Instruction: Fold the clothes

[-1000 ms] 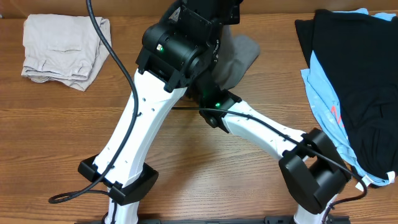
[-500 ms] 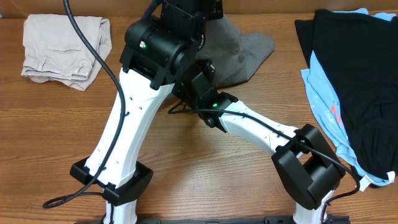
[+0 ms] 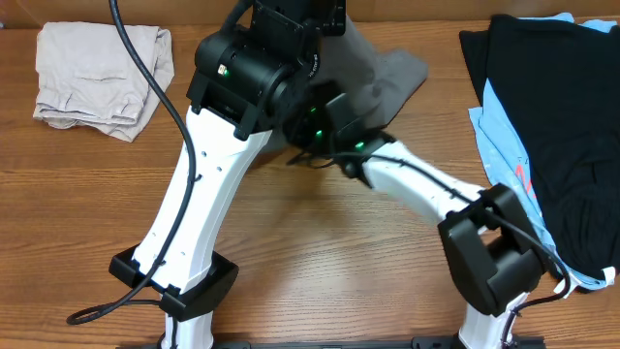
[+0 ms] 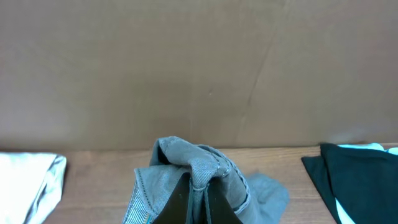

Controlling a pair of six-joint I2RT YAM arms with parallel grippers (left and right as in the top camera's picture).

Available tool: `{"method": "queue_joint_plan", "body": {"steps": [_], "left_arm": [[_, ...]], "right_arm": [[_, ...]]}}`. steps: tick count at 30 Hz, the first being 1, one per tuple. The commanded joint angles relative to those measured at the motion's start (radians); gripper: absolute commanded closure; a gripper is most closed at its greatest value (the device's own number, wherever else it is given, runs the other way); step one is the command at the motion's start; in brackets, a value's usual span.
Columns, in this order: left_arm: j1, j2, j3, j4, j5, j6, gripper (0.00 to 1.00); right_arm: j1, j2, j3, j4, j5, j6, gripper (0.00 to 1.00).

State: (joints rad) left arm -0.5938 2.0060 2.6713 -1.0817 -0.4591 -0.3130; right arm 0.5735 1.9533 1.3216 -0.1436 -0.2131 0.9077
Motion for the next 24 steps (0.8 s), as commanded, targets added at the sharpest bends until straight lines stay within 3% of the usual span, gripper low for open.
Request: {"method": "queue_joint_plan", "body": {"steps": [1,6,12,19,21,24], "left_arm": [[-0.003,-0.049,0.024,0.043,0.026,0.048,0.96],[-0.007,-0.086,0.024,0.102,0.09,0.047,0.96],[-0.029,-0.136,0.024,0.204,0.094,0.035,0.96],[-0.029,-0.112,0.023,0.341,0.085,-0.025,0.96],[-0.029,-0.102,0.023,0.357,0.083,-0.025,0.96],[-0.029,-0.089,0.023,0.365,0.083,-0.027,0.96]], "right_arm": [[-0.063,-0.043,0.009,-0.018,-0.166,-0.071,0.77],[-0.113,-0.043,0.009,-0.097,-0.138,-0.106,0.73],[-0.117,-0.066,0.009,-0.097,-0.284,-0.14,0.75],[-0.088,-0.228,0.009,-0.063,-0.286,-0.158,0.79],[-0.069,-0.276,0.009,-0.059,-0.248,-0.161,0.77],[-0.022,-0.324,0.009,-0.034,-0.198,-0.176,0.66]]}}
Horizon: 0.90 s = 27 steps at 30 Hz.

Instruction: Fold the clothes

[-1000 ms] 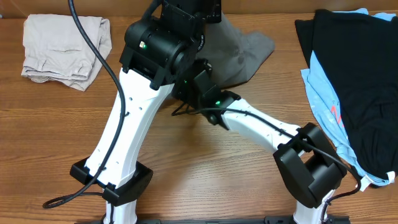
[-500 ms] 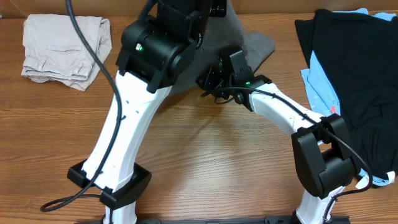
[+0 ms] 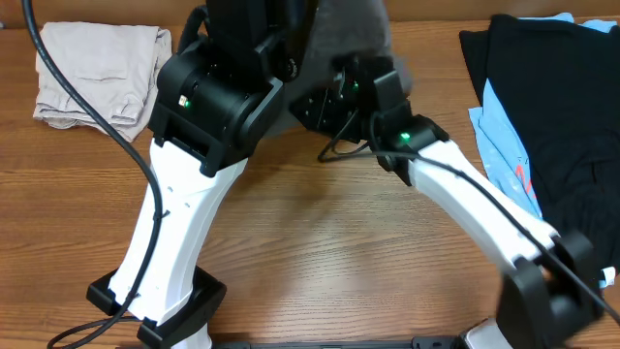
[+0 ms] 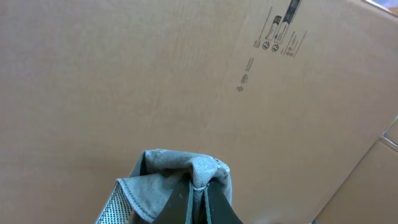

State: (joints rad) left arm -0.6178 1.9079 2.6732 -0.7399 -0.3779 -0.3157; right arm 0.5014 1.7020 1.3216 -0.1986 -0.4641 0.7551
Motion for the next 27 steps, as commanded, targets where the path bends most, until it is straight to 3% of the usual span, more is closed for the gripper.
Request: {"method": "queue_joint_plan", "body": {"steps": [1,6,13,21,27], "left_arm": [[-0.005,0.011,0.021,0.025,0.002,-0.025,0.96],[-0.005,0.022,0.021,0.023,0.001,-0.025,0.96],[-0.005,0.023,0.021,-0.019,-0.027,-0.024,0.96],[-0.007,0.022,0.021,-0.112,-0.074,-0.016,0.96],[-0.005,0.021,0.021,-0.344,-0.179,0.03,0.96]], "right_arm": [[0.069,-0.075,0.009,0.037,0.067,-0.024,0.6],[0.174,-0.072,0.009,0.098,0.186,-0.023,0.39],[0.283,-0.072,0.009,0.206,0.402,0.007,0.25],[0.263,-0.071,0.008,0.097,0.5,0.007,0.25],[0.17,-0.067,0.007,-0.01,0.53,0.008,0.25]]}}
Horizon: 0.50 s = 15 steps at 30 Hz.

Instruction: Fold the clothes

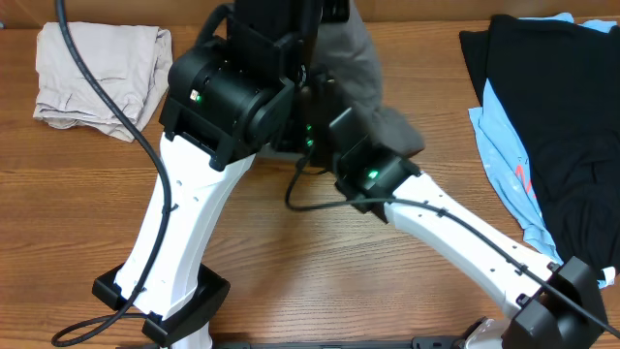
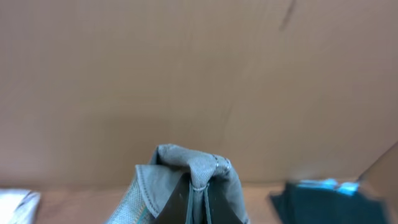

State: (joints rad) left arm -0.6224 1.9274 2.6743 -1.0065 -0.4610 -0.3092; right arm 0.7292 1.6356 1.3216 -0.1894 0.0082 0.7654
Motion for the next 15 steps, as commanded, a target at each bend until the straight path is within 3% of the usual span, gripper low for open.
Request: {"method": "queue_joint_plan", "body": {"steps": [1,9,15], "left_arm": [[0.007,0.005,0.019,-0.136,-0.109,0.012,0.96],[0.142,0.137,0.009,-0.435,-0.099,-0.111,0.96],[0.231,0.296,0.009,-0.488,0.018,-0.118,0.96]], "right_arm": [[-0.077,0.003,0.007,-0.039,0.056,0.0,0.25],[-0.17,0.099,0.007,-0.073,-0.089,0.0,0.27],[-0.175,0.211,0.007,-0.076,-0.168,0.0,0.27]]}}
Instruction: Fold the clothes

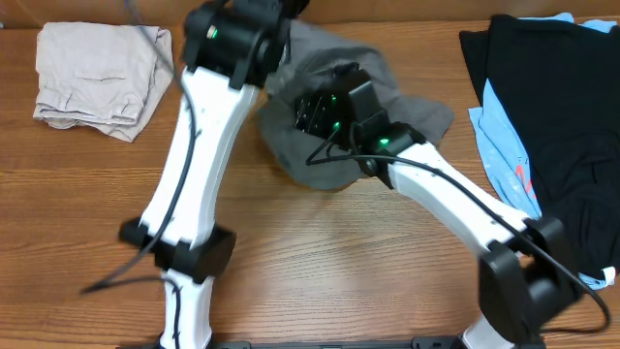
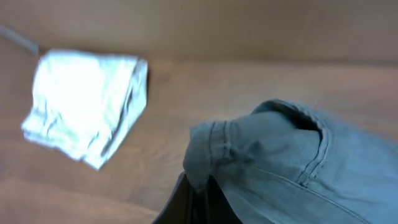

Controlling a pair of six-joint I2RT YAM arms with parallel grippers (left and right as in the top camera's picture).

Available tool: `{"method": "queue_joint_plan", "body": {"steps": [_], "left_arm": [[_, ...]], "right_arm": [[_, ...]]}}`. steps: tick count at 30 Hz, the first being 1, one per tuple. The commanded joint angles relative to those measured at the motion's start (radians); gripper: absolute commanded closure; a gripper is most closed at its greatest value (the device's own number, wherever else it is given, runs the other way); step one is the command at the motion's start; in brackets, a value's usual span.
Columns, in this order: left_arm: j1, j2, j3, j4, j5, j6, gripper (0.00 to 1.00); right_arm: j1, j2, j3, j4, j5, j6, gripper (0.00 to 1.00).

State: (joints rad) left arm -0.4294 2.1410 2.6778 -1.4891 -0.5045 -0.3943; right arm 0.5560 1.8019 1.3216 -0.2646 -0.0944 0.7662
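Observation:
A grey garment (image 1: 334, 136) with a stitched waistband lies partly spread on the wooden table at the back centre. In the left wrist view my left gripper (image 2: 198, 190) is shut on a bunched edge of this grey garment (image 2: 292, 168), near the waistband. The left arm (image 1: 228, 44) reaches over the garment's back left corner. My right gripper (image 1: 320, 111) is down over the middle of the cloth. Its own wrist hides its fingers.
A folded beige garment (image 1: 97, 68) lies at the back left, also seen as a pale folded garment (image 2: 87, 106) in the left wrist view. A pile of black and light blue clothes (image 1: 552, 126) fills the right side. Both arm bases stand at the front edge.
The left wrist camera faced the cardboard wall with the cloth held up; now it looks down at the table. The grey garment lies wider on the table. The right arm has shifted back.
The left gripper first held the bunched grey edge just above the table. Then it faced a cardboard box, with the table out of sight, and stayed up. The hold never changed. Now the garment lies spread on the table.

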Motion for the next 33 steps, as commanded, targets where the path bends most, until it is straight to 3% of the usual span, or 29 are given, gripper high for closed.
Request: {"method": "queue_joint_plan", "body": {"steps": [1,8,17,28,33], "left_arm": [[0.049,0.107,0.005,-0.005,0.068,-0.033,0.96],[0.1,0.203,0.005,0.015,0.076,-0.034,0.96],[0.17,0.206,0.006,0.039,0.14,-0.04,0.96],[0.246,0.206,0.006,0.023,0.14,-0.04,0.96],[0.284,0.206,0.006,-0.009,0.139,-0.039,0.96]], "right_arm": [[-0.001,0.056,0.007,0.0,-0.077,-0.001,0.28],[0.043,0.077,0.007,0.017,-0.102,-0.016,0.29],[0.146,0.171,0.007,0.095,0.043,-0.016,0.3],[0.144,0.224,0.007,-0.08,0.208,-0.016,0.26],[0.141,0.283,0.007,-0.086,0.227,0.0,0.29]]}}
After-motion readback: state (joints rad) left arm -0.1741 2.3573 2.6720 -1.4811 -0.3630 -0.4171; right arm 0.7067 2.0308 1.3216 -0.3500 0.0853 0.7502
